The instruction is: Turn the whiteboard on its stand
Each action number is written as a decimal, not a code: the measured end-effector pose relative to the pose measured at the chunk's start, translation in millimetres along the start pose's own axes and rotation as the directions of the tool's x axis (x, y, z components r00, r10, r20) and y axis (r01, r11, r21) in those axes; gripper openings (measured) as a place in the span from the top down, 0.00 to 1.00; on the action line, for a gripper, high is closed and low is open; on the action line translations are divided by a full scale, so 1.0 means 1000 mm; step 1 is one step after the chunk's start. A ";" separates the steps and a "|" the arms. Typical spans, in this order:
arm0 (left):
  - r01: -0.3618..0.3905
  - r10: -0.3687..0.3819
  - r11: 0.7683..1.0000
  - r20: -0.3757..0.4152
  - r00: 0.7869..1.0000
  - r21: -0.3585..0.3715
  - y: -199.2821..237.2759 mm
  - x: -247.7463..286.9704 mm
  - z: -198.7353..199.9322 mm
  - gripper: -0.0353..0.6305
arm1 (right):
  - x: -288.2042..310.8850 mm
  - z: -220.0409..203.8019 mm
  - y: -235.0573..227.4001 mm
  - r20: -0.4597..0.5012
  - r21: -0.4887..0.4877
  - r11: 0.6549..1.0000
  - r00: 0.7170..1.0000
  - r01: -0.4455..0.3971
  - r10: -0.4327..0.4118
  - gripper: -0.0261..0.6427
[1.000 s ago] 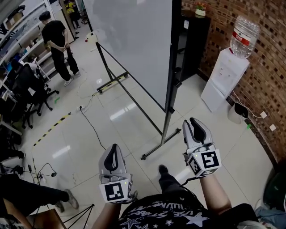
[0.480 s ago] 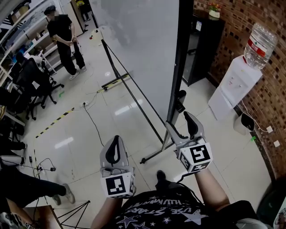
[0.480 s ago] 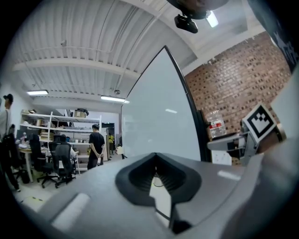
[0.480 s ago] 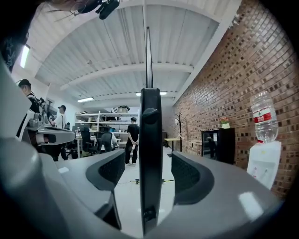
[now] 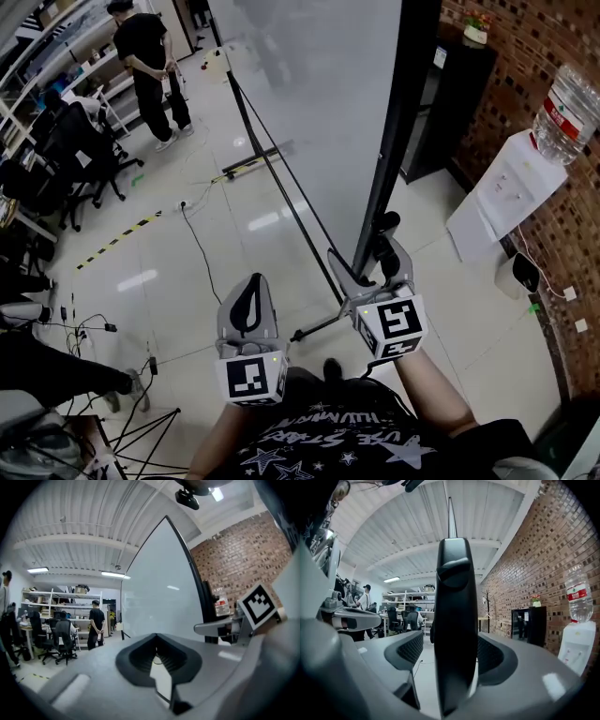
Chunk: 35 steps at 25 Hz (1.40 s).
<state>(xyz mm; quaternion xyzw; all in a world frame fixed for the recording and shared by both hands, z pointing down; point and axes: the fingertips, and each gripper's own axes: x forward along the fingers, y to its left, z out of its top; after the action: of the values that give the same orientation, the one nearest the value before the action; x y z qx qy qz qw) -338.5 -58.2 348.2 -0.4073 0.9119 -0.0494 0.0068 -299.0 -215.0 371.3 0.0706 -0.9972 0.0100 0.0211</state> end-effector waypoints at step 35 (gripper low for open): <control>0.194 -0.198 0.980 -0.112 0.974 -0.047 0.000 -0.004 -0.045 0.94 | -0.029 0.025 -0.009 0.086 -0.024 0.979 0.976 0.202 -0.199 0.80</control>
<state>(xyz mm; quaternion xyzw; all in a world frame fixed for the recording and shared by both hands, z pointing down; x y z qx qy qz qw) -338.2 -51.3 393.4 -0.4920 0.8668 -0.0569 -0.0583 -270.3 -220.7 345.4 0.1709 -0.9851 -0.0116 -0.0182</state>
